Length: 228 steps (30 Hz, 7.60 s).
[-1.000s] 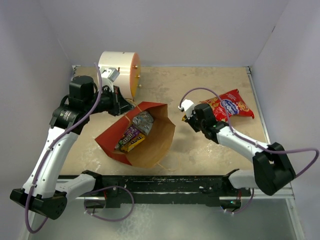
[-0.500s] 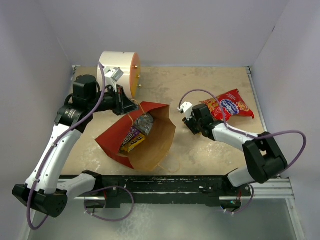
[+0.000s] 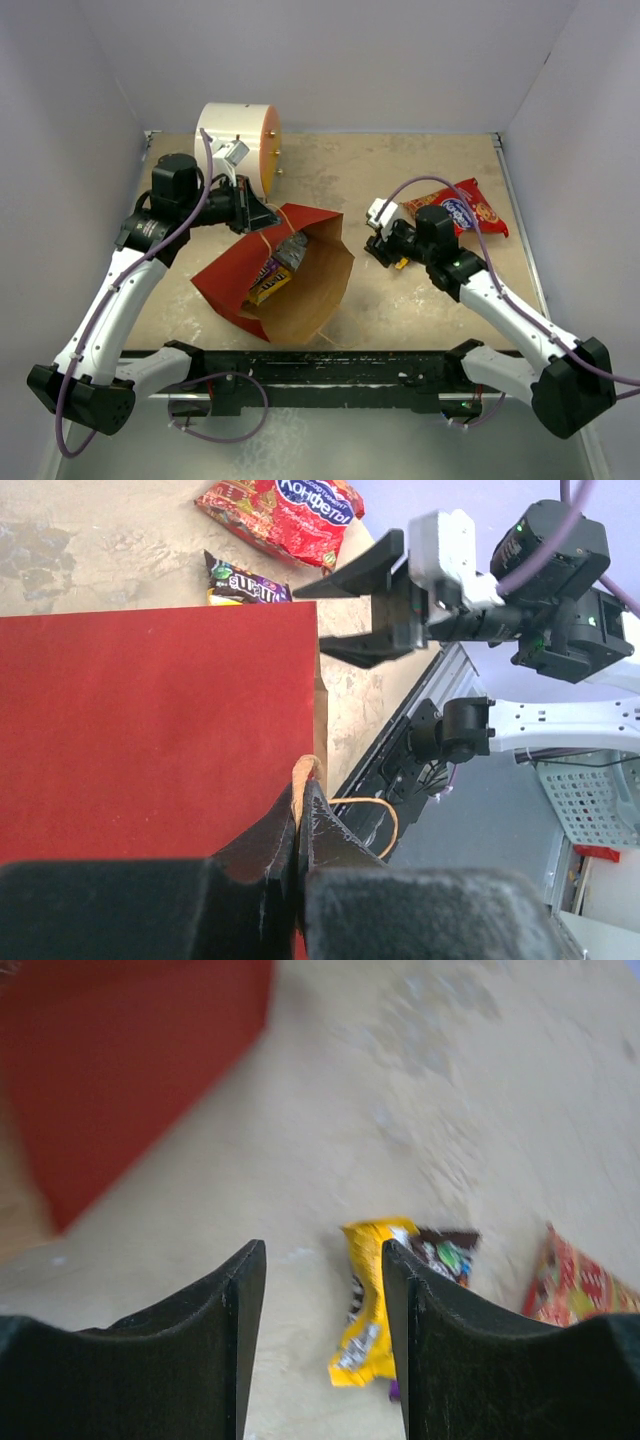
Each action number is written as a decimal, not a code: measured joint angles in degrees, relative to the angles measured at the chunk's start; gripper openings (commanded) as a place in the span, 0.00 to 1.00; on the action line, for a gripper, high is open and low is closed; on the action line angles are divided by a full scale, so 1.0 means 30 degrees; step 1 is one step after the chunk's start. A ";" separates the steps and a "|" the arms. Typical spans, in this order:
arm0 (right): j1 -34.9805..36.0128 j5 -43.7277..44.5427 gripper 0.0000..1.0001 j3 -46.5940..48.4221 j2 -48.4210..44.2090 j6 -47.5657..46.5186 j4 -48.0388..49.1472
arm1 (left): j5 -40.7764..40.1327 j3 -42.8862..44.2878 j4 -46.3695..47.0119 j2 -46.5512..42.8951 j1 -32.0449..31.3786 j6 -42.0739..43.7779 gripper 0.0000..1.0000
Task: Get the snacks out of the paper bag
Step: Take out the snack from the paper bag, then place the snack at the center of the board, then take out the snack from the paper bag.
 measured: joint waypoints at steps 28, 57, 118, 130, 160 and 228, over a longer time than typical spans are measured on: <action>1.0499 -0.4262 0.55 0.4109 0.7810 -0.8327 0.1450 | -0.0204 0.0546 -0.0495 -0.0036 0.0000 -0.0175 0.00; 1.1067 -0.0736 0.53 0.7278 1.6990 -0.9253 0.6870 | 0.0452 0.1508 -0.1246 -0.0109 0.0000 0.1071 0.00; 0.6280 1.0244 0.01 0.2499 -0.4430 0.0291 -0.3534 | -0.4626 0.1129 -0.3198 -0.1100 0.0000 0.1763 0.00; -0.0933 0.8575 0.01 0.1486 0.3861 0.0925 -0.1013 | -0.3971 0.1494 -0.3381 -0.0605 0.0000 0.2273 0.00; -0.2885 0.8327 0.38 0.2368 0.7694 0.1115 0.0998 | -0.1450 0.1362 -0.2244 -0.0379 0.0000 0.1872 0.00; 1.1213 -0.1523 0.57 0.6441 1.5067 -0.9180 0.6980 | -0.0648 -0.1341 -0.0087 -0.2907 -0.0007 -0.2812 0.00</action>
